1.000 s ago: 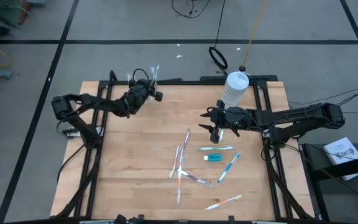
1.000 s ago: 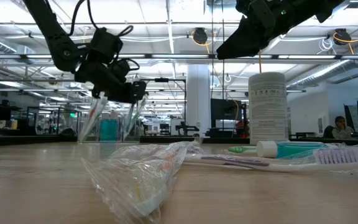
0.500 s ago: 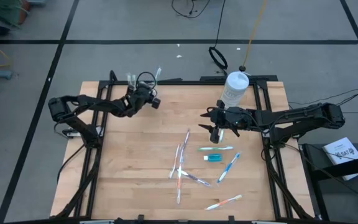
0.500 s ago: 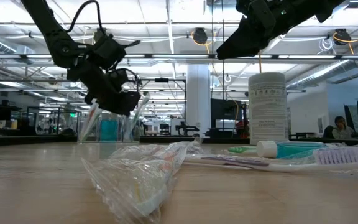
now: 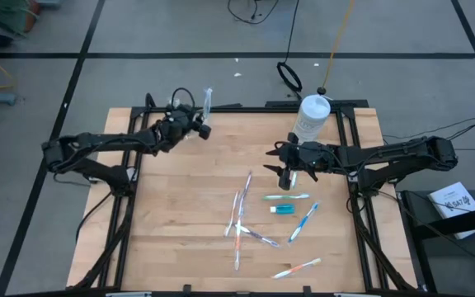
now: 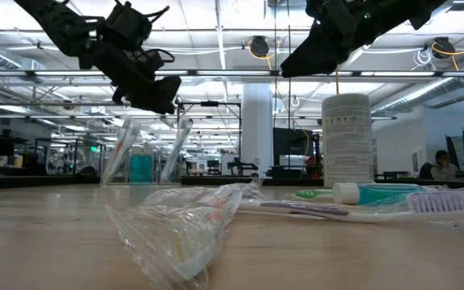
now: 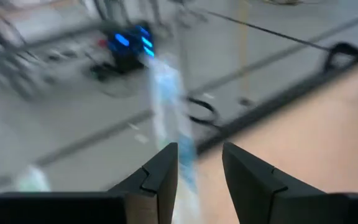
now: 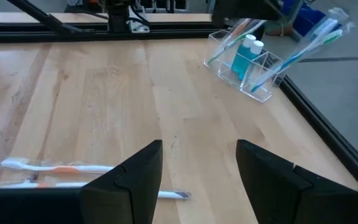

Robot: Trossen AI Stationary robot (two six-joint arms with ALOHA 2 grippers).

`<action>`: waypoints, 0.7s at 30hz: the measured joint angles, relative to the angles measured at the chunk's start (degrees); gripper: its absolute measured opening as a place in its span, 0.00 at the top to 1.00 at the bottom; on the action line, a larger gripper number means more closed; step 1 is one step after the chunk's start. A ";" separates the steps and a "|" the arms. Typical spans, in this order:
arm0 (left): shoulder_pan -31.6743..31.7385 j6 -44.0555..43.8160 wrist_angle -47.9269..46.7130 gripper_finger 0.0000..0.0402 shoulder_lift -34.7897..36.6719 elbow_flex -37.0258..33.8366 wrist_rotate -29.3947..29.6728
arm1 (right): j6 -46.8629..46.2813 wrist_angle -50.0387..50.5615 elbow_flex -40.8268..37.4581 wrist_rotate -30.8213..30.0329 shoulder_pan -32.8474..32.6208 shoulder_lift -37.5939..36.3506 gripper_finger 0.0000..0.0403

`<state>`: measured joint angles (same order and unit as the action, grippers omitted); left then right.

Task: Pick & Place toothbrushing station
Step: Put the orange toothbrush into the transparent organizer

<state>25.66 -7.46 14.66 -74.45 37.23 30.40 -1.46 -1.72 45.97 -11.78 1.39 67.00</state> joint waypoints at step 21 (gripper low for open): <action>-35.26 12.07 -0.01 0.67 -4.24 -0.07 -34.28 | -0.77 0.15 0.00 -0.07 0.00 0.00 0.51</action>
<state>-9.60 4.61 14.66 -78.68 37.17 -3.88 -2.23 -1.57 45.97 -11.86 1.39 67.00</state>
